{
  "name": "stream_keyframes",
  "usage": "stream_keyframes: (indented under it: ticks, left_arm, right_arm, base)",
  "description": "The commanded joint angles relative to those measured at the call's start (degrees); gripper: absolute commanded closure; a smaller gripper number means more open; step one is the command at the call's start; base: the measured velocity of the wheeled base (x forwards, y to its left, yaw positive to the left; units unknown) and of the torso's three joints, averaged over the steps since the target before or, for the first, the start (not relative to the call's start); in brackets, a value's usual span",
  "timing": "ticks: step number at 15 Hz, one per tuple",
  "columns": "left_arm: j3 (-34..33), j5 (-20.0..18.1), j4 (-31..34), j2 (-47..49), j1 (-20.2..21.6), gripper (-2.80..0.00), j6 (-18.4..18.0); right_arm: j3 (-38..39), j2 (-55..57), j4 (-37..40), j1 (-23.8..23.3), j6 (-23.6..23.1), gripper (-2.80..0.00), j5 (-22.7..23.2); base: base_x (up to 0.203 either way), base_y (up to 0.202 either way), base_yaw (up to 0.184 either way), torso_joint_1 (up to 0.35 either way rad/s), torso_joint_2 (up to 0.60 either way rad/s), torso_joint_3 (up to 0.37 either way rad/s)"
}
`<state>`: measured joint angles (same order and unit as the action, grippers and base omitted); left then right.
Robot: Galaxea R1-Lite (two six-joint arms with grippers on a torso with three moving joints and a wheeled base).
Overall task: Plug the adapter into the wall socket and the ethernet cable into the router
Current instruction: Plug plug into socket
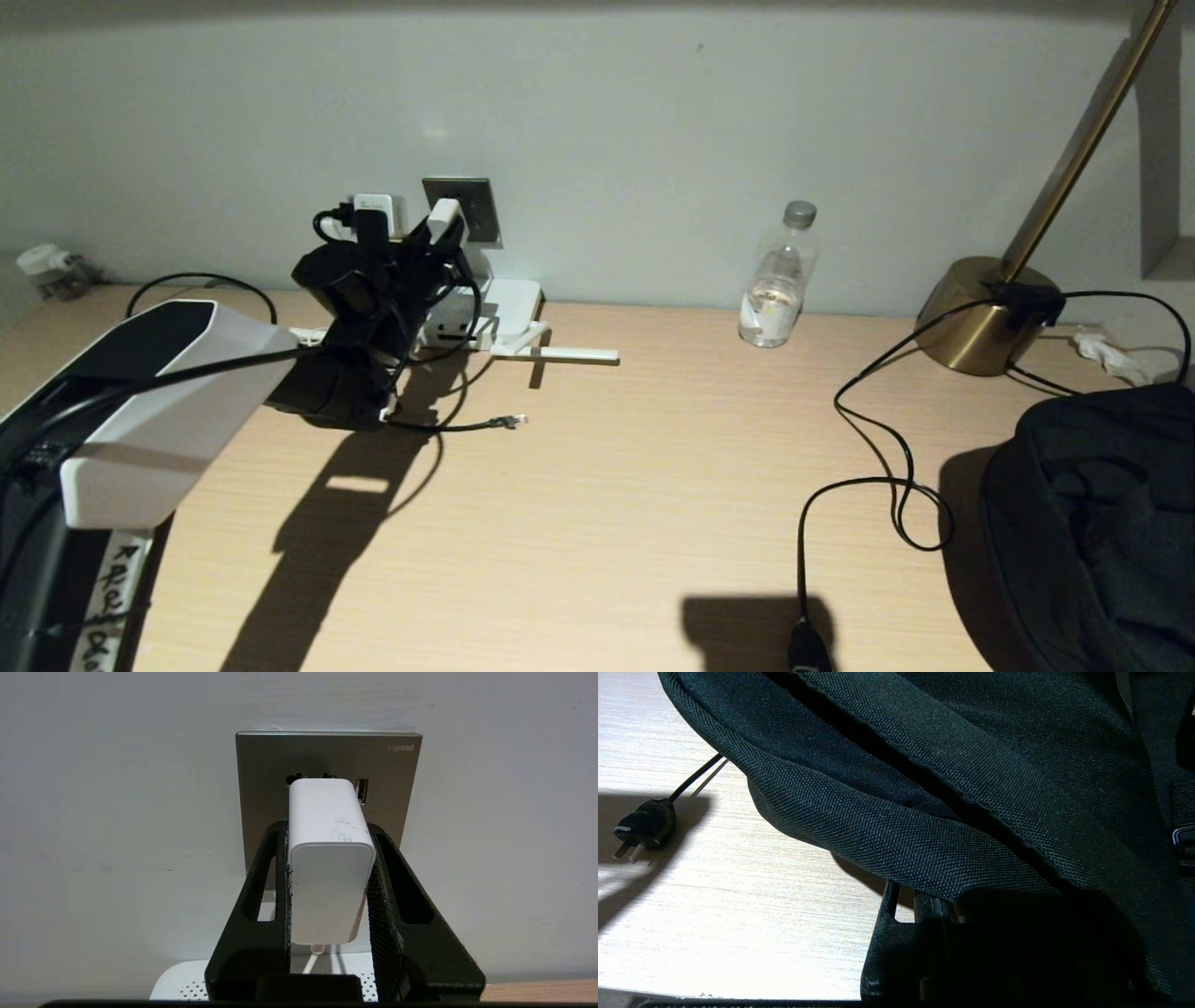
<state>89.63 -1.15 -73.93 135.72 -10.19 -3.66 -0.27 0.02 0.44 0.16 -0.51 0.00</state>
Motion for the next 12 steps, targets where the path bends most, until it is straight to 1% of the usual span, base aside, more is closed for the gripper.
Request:
stream_keyframes:
  ticks: [1,12]
  left_arm:
    - [0.4,0.0,-0.1,0.2,0.0,0.00,0.0]
    - [0.9,0.3,0.8,0.3,0.1,0.00,0.0]
  right_arm:
    - [0.0,0.0,0.0,0.0,0.0,0.00,0.0]
    - [0.0,0.0,0.0,0.0,0.0,0.00,0.0]
  base:
    - [0.000,0.000,0.000,0.000,0.00,0.000]
    - [0.000,0.000,0.000,0.000,0.00,0.000]
